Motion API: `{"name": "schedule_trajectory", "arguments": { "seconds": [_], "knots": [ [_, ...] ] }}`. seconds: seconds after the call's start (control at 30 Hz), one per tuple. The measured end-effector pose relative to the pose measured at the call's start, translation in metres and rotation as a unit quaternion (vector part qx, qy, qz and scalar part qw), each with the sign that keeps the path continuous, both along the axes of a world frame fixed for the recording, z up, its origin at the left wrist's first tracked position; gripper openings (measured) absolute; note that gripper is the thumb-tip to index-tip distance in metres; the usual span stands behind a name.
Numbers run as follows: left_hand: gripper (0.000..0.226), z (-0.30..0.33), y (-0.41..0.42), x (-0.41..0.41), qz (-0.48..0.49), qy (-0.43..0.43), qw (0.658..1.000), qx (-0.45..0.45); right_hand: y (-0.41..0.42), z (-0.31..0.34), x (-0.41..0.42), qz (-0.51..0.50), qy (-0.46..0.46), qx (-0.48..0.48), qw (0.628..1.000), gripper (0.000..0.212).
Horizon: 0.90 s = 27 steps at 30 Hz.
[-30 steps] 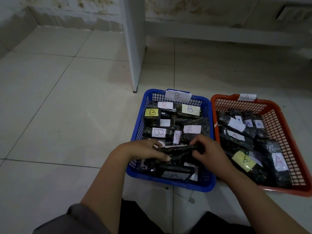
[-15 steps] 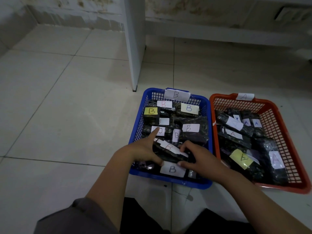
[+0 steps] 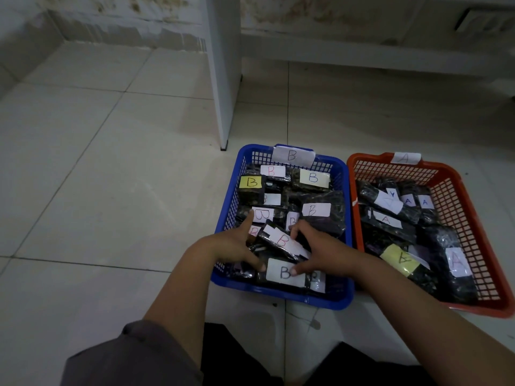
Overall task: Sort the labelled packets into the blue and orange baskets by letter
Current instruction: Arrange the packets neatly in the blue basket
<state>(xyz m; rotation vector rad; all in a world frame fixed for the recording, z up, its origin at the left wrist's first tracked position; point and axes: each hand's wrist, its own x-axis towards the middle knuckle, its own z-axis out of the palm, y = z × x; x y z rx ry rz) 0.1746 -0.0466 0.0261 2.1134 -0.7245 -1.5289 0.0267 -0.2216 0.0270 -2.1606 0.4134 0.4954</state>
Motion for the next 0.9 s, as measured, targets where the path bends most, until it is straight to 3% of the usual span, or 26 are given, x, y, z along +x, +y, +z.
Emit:
{"name": "schedule_trajectory", "arguments": {
  "seconds": [0.07, 0.13, 0.23, 0.43, 0.6, 0.9],
  "knots": [
    [0.131, -0.001, 0.002, 0.003, 0.029, 0.03, 0.999, -0.01, -0.001, 0.0, 0.006, 0.015, 0.017, -0.012, 1.0, 0.098],
    [0.12, -0.001, 0.002, 0.003, 0.066, 0.041, 0.997, -0.025, 0.001, -0.001, 0.011, 0.062, 0.029, -0.067, 0.995, 0.114],
    [0.092, 0.001, 0.001, 0.001, 0.07, 0.029, 0.997, -0.017, 0.001, 0.0, 0.016, 0.108, 0.019, -0.15, 0.983, 0.102],
    [0.087, 0.005, 0.004, 0.005, 0.005, -0.01, 1.0, 0.003, 0.012, -0.002, 0.006, 0.138, 0.034, -0.142, 0.98, 0.109],
    [0.084, 0.009, 0.003, 0.005, 0.004, -0.054, 0.999, -0.005, 0.016, 0.001, 0.006, 0.128, -0.033, -0.213, 0.968, 0.096],
    [0.051, 0.009, -0.003, 0.011, 0.117, -0.146, 0.977, -0.103, -0.008, 0.015, 0.012, -0.011, -0.063, -0.234, 0.97, 0.087]
  ]
}}
